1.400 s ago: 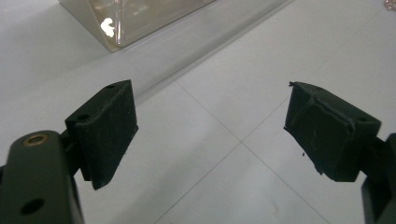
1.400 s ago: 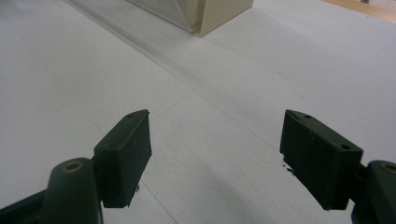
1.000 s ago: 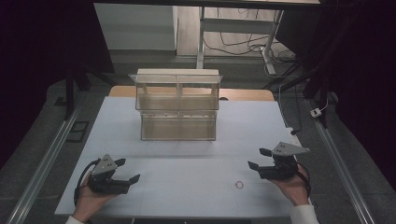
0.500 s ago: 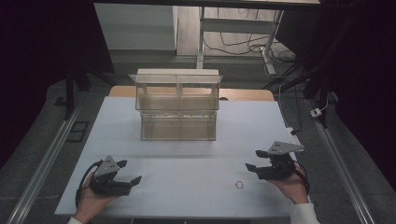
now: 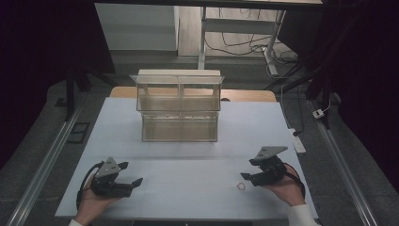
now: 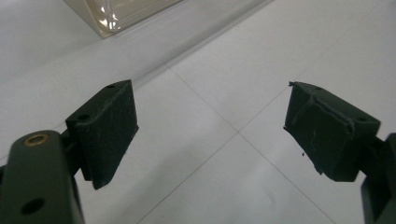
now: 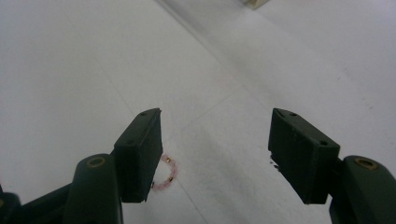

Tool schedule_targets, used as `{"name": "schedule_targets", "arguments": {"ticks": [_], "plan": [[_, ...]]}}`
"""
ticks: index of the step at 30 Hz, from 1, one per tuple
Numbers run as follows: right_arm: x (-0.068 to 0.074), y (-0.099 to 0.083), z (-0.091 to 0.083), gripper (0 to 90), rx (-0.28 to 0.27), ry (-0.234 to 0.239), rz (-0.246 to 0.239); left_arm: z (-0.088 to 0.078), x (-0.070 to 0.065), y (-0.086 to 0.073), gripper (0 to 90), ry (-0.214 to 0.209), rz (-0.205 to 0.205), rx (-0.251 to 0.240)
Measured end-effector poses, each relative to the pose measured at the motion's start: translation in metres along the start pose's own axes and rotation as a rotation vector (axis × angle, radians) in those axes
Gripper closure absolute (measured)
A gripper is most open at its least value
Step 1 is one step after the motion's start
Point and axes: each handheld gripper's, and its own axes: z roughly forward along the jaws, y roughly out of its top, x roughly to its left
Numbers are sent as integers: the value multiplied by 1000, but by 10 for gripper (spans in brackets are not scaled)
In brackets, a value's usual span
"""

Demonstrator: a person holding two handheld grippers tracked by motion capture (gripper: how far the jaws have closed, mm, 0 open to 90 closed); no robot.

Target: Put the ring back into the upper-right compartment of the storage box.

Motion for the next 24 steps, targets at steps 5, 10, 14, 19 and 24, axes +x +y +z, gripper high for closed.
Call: {"name": "schedule_targets", "arguments": {"ticks": [5, 10, 14, 19, 24], "plan": [[3, 2, 4, 370, 35, 7, -21, 1, 0, -1, 164, 3, -1, 6], [6, 2, 11, 413, 86, 15, -40, 1, -1, 0, 165, 0, 3, 9], [7, 1, 13, 451, 110, 17, -48, 1, -2, 0, 166, 3, 6, 10], [8, 0, 17, 469, 143, 26, -52, 1, -3, 0, 166, 5, 11, 15], [11, 0, 20, 500, 163, 31, -61, 3, -4, 0, 164, 1, 14, 23]]}}
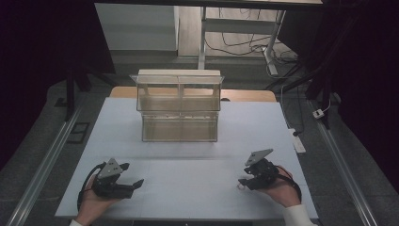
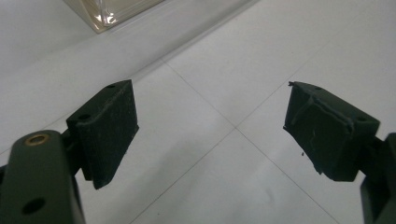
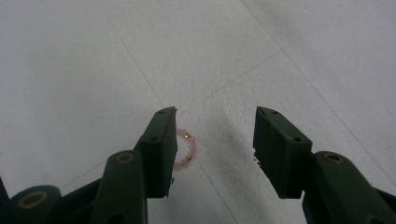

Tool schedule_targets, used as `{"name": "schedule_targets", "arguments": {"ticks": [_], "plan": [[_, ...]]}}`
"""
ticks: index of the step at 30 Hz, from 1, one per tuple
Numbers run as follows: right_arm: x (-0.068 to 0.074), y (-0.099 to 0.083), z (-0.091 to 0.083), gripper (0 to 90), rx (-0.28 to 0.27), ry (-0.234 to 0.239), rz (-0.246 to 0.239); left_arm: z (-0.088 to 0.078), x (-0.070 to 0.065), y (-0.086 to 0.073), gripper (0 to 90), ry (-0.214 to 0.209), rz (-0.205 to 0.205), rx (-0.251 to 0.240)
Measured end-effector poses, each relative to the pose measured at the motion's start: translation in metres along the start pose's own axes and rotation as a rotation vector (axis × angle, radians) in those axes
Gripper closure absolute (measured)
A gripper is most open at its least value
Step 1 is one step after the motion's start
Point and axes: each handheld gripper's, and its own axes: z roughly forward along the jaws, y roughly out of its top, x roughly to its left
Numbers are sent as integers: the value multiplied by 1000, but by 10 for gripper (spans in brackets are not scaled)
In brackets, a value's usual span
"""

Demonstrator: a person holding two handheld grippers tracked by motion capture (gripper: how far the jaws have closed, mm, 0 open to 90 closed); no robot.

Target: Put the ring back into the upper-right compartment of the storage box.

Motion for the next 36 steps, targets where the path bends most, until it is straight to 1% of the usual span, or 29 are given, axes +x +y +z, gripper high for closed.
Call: {"name": "schedule_targets", "arguments": {"ticks": [3, 4, 13, 15, 16, 17, 18, 19, 20, 21, 26, 28, 33, 36], "plan": [[1, 0, 2, 513, 6, 2, -7, 1, -1, 0, 161, -9, 6, 9], [3, 1, 4, 527, 20, 2, -12, 1, -2, 0, 161, -7, 13, 12], [4, 0, 11, 588, 56, 3, -23, 2, -1, 0, 163, -8, 8, 14], [5, 0, 13, 630, 78, 0, -32, 2, -1, -1, 163, -7, 7, 16], [5, 0, 13, 630, 78, 0, -32, 2, -1, -1, 164, -7, 7, 16], [6, 0, 14, 668, 84, 3, -40, 2, -1, -1, 165, -7, 5, 15], [6, 0, 14, 668, 84, 3, -40, 1, -1, -1, 165, -5, 4, 14], [7, 1, 13, 687, 91, 2, -41, 1, -1, -1, 165, -3, 3, 12], [8, 1, 14, 749, 100, 14, -54, 1, -1, -1, 166, -4, 3, 10], [8, 2, 14, 773, 102, 23, -56, 1, -1, -1, 166, -3, 4, 10], [9, 2, 15, 808, 109, 32, -54, 1, -2, -1, 166, -3, 8, 13], [9, 3, 15, 846, 111, 42, -58, 1, -2, -1, 166, -2, 11, 13], [8, 1, 15, 856, 101, 52, -56, 2, -2, -1, 166, 0, 7, 15], [7, 1, 14, 857, 95, 57, -57, 1, -3, -1, 167, 0, 12, 12]]}}
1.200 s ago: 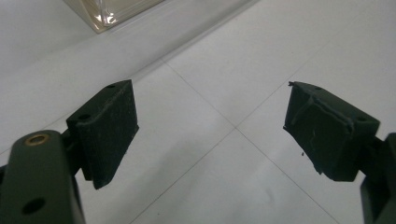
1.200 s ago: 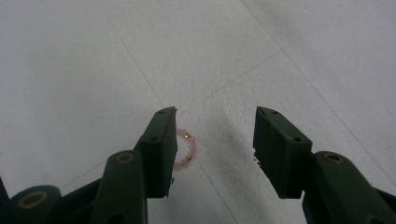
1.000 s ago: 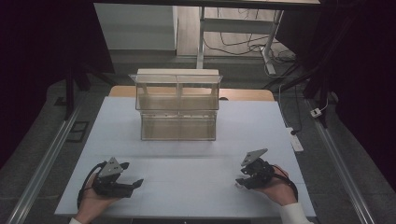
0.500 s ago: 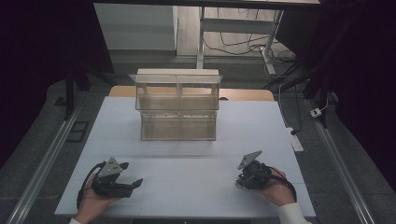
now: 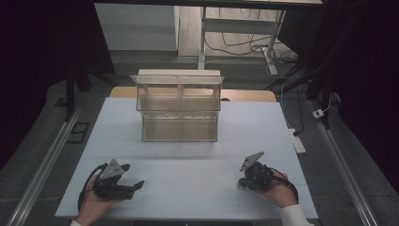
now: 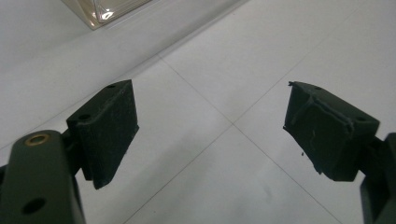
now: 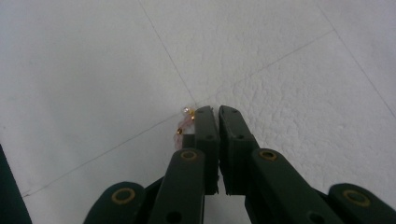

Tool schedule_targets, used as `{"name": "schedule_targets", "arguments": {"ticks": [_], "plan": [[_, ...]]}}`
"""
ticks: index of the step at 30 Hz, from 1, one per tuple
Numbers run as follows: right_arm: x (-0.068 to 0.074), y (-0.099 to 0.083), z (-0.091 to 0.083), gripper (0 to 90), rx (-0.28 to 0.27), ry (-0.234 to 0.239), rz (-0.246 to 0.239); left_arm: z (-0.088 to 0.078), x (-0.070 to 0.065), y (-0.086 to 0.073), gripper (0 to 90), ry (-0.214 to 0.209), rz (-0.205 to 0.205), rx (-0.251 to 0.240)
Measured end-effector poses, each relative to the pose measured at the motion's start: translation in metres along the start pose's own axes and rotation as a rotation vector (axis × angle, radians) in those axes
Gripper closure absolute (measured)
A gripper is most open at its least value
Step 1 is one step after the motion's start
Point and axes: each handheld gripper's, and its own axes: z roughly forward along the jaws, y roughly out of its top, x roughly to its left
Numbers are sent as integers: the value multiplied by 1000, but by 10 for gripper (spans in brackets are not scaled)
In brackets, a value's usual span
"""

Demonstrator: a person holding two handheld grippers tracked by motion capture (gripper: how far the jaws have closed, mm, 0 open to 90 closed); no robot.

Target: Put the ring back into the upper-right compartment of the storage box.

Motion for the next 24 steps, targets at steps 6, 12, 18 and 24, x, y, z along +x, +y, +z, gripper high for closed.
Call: {"name": "schedule_targets", "arguments": {"ticks": [6, 12, 18, 24], "plan": [[-2, -2, -2, 857, -9, 5, 0, 0, 2, -1, 167, 0, -5, 1], [-3, -3, -10, 857, -64, -8, 20, 0, 2, -1, 167, 0, -4, 4], [-6, -5, -17, 857, -111, -20, 32, 0, 1, -1, 166, 2, -2, 4], [-8, -5, -23, 857, -159, -40, 45, 0, 2, -1, 167, 0, -4, 5]]}}
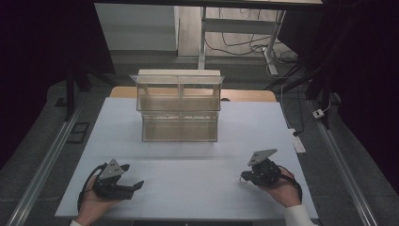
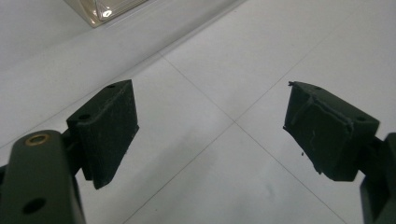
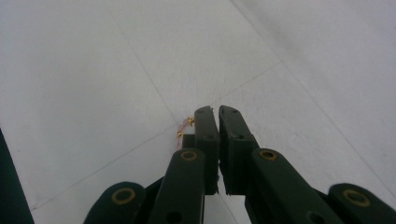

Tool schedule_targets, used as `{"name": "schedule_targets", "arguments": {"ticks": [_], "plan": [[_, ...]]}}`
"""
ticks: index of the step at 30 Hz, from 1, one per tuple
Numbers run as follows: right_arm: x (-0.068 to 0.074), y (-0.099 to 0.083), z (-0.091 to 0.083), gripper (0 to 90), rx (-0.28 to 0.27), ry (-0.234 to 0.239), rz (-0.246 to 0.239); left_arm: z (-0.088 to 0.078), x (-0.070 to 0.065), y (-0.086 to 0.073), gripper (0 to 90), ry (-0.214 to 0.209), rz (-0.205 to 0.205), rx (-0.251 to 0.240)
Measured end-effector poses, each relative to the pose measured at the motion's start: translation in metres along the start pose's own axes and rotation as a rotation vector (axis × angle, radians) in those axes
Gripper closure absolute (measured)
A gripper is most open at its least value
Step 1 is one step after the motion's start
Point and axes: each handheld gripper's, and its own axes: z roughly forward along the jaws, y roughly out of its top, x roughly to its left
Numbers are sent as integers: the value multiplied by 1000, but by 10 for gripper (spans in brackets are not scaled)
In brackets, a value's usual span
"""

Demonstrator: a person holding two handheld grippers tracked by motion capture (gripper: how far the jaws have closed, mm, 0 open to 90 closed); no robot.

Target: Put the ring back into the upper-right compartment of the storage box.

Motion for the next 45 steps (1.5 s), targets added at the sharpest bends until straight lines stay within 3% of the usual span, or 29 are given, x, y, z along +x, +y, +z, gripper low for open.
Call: {"name": "schedule_targets", "arguments": {"ticks": [9, 27, 34, 45], "plan": [[0, 2, -7, 857, -50, -14, 10, 0, -1, 0, 166, 2, 2, -1], [0, 8, -20, 857, -217, -67, 37, 1, 0, 1, 166, -1, -7, -2], [3, 13, -23, 857, -271, -111, 53, 0, 0, 1, 167, -1, -10, -7], [1, 21, -24, 857, -350, -140, 77, -1, 4, -1, 167, -3, -22, -13]]}}
